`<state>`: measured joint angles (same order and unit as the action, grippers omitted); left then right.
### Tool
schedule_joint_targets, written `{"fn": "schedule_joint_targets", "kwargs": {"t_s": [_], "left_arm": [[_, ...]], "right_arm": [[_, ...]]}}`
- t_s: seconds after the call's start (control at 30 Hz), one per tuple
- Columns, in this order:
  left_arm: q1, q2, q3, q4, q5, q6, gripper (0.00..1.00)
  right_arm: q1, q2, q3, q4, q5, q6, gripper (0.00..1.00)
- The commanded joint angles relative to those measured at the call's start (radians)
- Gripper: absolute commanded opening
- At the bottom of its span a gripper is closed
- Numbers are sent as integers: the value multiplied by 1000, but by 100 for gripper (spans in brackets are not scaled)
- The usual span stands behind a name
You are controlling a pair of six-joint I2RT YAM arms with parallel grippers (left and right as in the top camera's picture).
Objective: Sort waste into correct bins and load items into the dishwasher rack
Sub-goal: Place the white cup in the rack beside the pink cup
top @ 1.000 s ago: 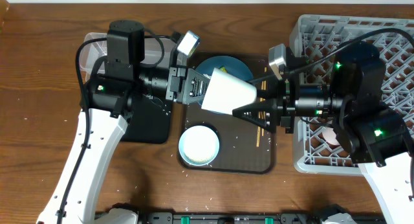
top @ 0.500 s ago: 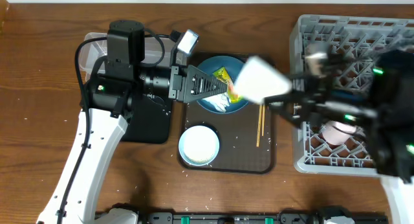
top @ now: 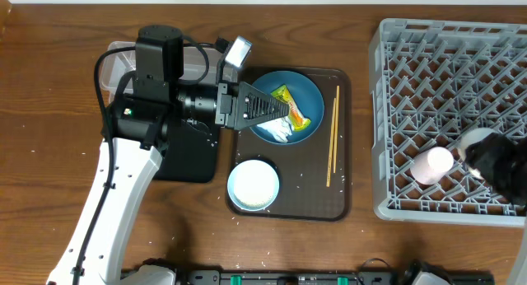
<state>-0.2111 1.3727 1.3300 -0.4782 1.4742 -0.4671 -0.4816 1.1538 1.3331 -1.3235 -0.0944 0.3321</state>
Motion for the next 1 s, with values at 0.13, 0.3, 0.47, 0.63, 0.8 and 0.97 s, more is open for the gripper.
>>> {"fn": "schedule_joint_targets", "kwargs": {"t_s": [0.13,0.3,0.47,0.63,0.8,0.97], "left_arm": [[5,-4,3,0,-1,16,89],[5,-4,3,1,-2,17,89],[4,-4,3,2,-2,18,90],[-2,-4,3,1,-56,21,90],[-42,-4,3,-54,-238,47,90],[-155,-4,3,-288,-667,126,90]], "right_arm": [[-111,246,8,28,47,49,54],[-160,372,8,38,6,49,56],[-175,436,8,84,-4,49,83],[-183,399,23,139,-236,-46,85],[-179,278,34,117,-491,-175,85],[-131,101,34,89,-567,-210,86]]}}
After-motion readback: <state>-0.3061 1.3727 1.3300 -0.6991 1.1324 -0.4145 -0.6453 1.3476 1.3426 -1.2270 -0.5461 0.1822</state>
